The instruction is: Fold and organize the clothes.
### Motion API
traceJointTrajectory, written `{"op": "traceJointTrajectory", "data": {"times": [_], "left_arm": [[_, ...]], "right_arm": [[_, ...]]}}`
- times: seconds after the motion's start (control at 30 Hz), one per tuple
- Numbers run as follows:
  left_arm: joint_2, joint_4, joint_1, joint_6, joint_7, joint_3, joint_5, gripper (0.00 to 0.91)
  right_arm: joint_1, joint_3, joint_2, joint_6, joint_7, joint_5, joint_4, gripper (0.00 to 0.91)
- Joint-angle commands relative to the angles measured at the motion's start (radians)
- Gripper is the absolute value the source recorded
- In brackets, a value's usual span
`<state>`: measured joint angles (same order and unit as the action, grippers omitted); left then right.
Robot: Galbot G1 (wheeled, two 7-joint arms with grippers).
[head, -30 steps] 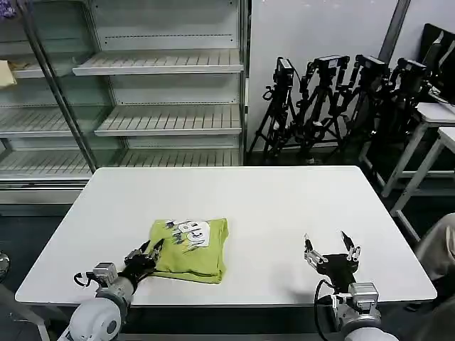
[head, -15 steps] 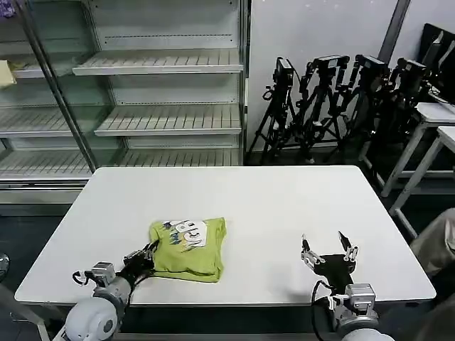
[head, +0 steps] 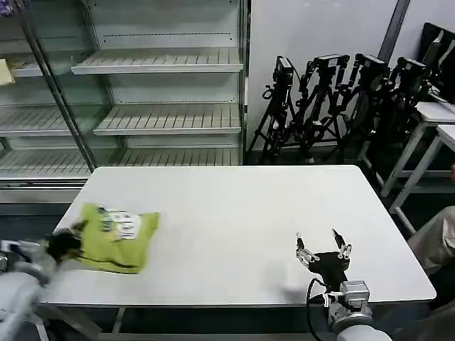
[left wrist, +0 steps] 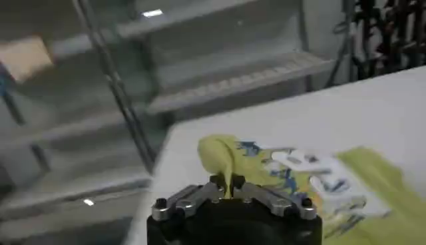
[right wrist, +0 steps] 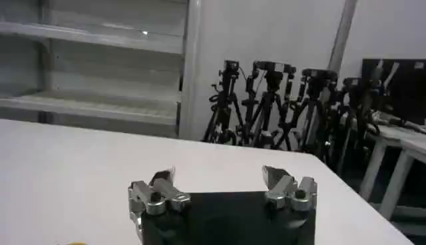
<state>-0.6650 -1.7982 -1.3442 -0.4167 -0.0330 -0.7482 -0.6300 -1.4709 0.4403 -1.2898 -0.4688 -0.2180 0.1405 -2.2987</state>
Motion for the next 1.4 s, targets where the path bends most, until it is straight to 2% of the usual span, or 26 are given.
{"op": "traceJointTrajectory", "data": {"times": [0.03,0.07,0.1,0.13,0.17,0.23,0.27,0.3,0.4,0.47,0.57,0.83,1.13,1.23,1.33,1.4], "left_arm": [[0.214,-0.102,-0.101,-0.086,0.06,-0.304,0.084,0.0],[0.193,-0.132,-0.099,-0.116,0.041,-0.29,0.089,0.0],[0.128,-0.249,-0.097,-0.135,0.002,-0.223,0.089,0.0],[0.109,-0.311,-0.107,-0.146,-0.025,-0.197,0.089,0.0],[0.027,-0.414,-0.136,-0.151,-0.078,-0.145,0.086,0.0],[-0.062,-0.509,-0.159,-0.15,-0.154,0.022,0.086,0.0],[-0.13,-0.553,-0.157,-0.136,-0.206,0.201,0.091,0.0],[-0.165,-0.574,-0.158,-0.121,-0.249,0.313,0.099,0.0],[-0.243,-0.593,-0.112,-0.075,-0.305,0.606,0.111,0.0],[-0.286,-0.594,-0.06,-0.041,-0.31,0.695,0.131,0.01],[-0.326,-0.595,0.023,-0.052,-0.316,0.772,0.118,0.0],[-0.401,-0.438,0.166,-0.05,-0.415,0.848,0.082,0.0],[-0.398,-0.315,0.281,-0.028,-0.341,0.841,0.201,0.0],[-0.373,-0.306,0.296,-0.035,-0.312,0.773,0.192,0.0],[-0.287,-0.335,0.313,-0.08,-0.255,0.682,0.194,0.0],[-0.198,-0.354,0.331,-0.099,-0.185,0.611,0.228,0.0]], "right_arm": [[0.008,-0.002,-0.004,0.005,0.002,0.003,0.009,0.907],[0.005,-0.001,-0.005,0.009,0.002,0.002,0.012,0.907],[0.003,0.0,-0.004,0.011,0.003,0.002,0.014,0.907],[-0.001,0.002,-0.004,0.013,0.003,0.002,0.015,0.907],[-0.005,0.004,-0.004,0.014,0.003,0.002,0.014,0.907],[-0.012,0.009,-0.001,0.017,0.004,0.001,0.015,0.907],[-0.018,0.013,-0.001,0.018,0.004,0.002,0.012,0.907],[-0.018,0.014,0.0,0.018,0.003,0.002,0.012,0.907],[-0.025,0.016,0.001,0.018,0.003,0.0,0.008,0.907],[-0.028,0.016,0.0,0.016,0.001,-0.004,0.002,0.907],[-0.043,0.032,0.004,0.015,0.003,-0.004,-0.009,0.907],[-0.039,0.08,0.02,0.01,0.002,0.007,-0.02,0.907],[-0.04,0.098,0.017,0.0,-0.001,0.008,-0.048,0.907],[-0.044,0.107,0.015,-0.001,-0.002,0.008,-0.054,0.907],[-0.043,0.103,0.007,-0.001,-0.002,0.005,-0.053,0.907],[-0.038,0.091,-0.001,-0.001,-0.001,0.001,-0.047,0.907]]}}
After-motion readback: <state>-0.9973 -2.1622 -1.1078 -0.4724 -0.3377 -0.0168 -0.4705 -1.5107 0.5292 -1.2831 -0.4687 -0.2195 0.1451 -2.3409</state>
